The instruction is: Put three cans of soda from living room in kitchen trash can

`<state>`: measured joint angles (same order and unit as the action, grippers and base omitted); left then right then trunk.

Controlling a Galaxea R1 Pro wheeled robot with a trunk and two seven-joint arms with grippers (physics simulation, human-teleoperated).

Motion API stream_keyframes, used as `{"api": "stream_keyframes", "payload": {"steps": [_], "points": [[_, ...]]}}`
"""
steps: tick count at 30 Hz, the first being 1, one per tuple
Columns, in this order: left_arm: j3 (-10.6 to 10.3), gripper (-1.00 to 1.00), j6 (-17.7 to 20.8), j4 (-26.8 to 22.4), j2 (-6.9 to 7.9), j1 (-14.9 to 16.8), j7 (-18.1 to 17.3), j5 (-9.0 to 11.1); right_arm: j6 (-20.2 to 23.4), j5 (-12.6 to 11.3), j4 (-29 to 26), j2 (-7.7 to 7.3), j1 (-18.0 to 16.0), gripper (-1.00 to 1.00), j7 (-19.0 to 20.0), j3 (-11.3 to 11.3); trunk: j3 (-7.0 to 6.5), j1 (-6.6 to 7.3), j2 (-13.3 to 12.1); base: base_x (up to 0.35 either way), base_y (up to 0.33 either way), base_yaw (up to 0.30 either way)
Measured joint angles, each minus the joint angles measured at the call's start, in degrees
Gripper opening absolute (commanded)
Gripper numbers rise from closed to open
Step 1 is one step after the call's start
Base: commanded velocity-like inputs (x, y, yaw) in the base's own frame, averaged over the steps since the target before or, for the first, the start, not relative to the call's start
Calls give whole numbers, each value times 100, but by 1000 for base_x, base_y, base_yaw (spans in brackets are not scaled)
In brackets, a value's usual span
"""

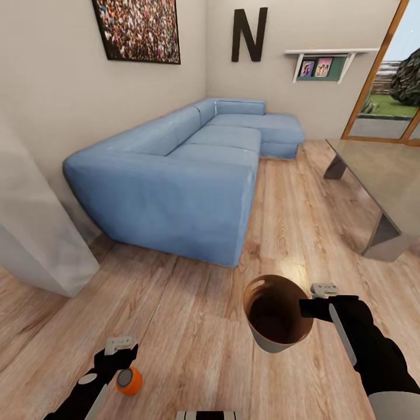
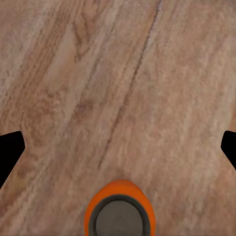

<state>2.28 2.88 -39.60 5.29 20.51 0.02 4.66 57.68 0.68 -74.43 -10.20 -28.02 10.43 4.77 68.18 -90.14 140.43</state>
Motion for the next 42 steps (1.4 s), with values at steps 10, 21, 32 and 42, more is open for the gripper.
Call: {"api": "stream_keyframes", "payload": {"steps": [10,21,32,42], "points": [[-8,100,-2,100,20,14,6,8,0,-1,0,0,0,-100,0,-1,0,0,0,0,0,0],[-9,100,-12,101,24,14,6,9,0,-2,0,0,0,-100,0,-3,26,0,0,0,0,0],[-9,100,-15,108,25,14,5,9,0,-1,0,0,0,-100,0,-3,122,0,0,0,0,0],[-9,100,-16,110,25,14,5,9,0,1,0,0,0,-100,0,-3,207,0,0,0,0,0]]}}
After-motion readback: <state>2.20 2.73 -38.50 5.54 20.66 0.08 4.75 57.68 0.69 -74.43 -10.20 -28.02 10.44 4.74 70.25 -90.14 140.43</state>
